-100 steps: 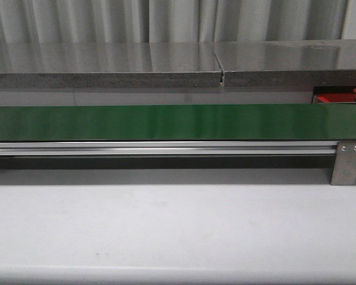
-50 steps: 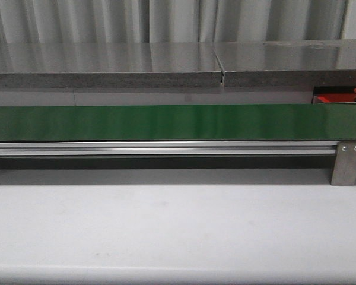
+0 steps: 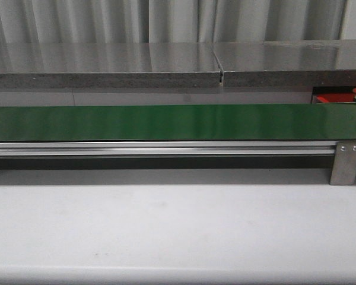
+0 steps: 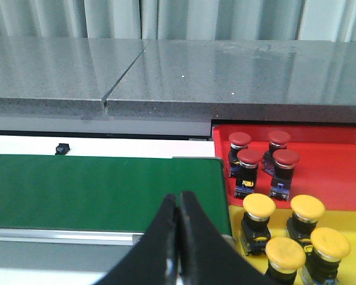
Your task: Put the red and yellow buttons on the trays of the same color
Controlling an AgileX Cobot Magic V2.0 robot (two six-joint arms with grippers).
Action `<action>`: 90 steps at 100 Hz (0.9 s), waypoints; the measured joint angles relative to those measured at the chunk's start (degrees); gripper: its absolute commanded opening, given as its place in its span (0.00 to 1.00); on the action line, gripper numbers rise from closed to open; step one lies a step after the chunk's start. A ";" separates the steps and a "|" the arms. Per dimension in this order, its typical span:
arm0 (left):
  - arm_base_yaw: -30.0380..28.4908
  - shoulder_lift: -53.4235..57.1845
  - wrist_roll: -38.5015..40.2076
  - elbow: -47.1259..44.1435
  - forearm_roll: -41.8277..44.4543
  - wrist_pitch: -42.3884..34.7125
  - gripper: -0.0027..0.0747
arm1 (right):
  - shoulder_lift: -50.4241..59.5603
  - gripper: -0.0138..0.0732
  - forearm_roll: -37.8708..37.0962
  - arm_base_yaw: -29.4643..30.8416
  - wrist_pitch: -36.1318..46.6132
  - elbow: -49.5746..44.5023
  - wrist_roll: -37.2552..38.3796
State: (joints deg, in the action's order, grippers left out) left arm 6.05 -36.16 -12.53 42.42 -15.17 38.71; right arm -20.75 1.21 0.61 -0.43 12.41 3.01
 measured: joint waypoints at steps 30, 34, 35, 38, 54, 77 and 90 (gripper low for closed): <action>0.00 0.00 0.00 0.00 0.00 0.00 0.01 | 10.80 0.02 -2.20 0.21 0.00 -7.75 0.00; 0.00 0.00 0.00 0.00 0.00 0.00 0.01 | 12.04 0.02 -2.29 0.44 0.00 -8.57 0.00; 0.00 0.00 0.00 0.00 0.00 0.00 0.01 | 12.44 0.02 -2.29 0.50 0.00 -8.90 0.00; 0.00 0.00 0.00 0.00 0.00 0.00 0.01 | 13.22 0.02 -2.29 0.86 0.00 -9.57 0.00; 0.00 0.00 0.00 0.00 0.00 0.00 0.01 | 18.44 0.02 -2.34 1.97 -0.47 -13.32 0.57; 0.00 0.00 0.00 0.00 0.00 0.00 0.01 | 21.26 0.02 -2.34 2.64 -5.43 -13.91 1.04; 0.00 0.00 0.00 0.00 0.00 0.00 0.01 | 21.26 0.02 -2.34 2.64 -5.67 -13.91 1.04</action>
State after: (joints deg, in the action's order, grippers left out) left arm 6.05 -36.16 -12.53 42.42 -15.17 38.71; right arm 0.51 -1.13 3.25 -6.10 -1.50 4.05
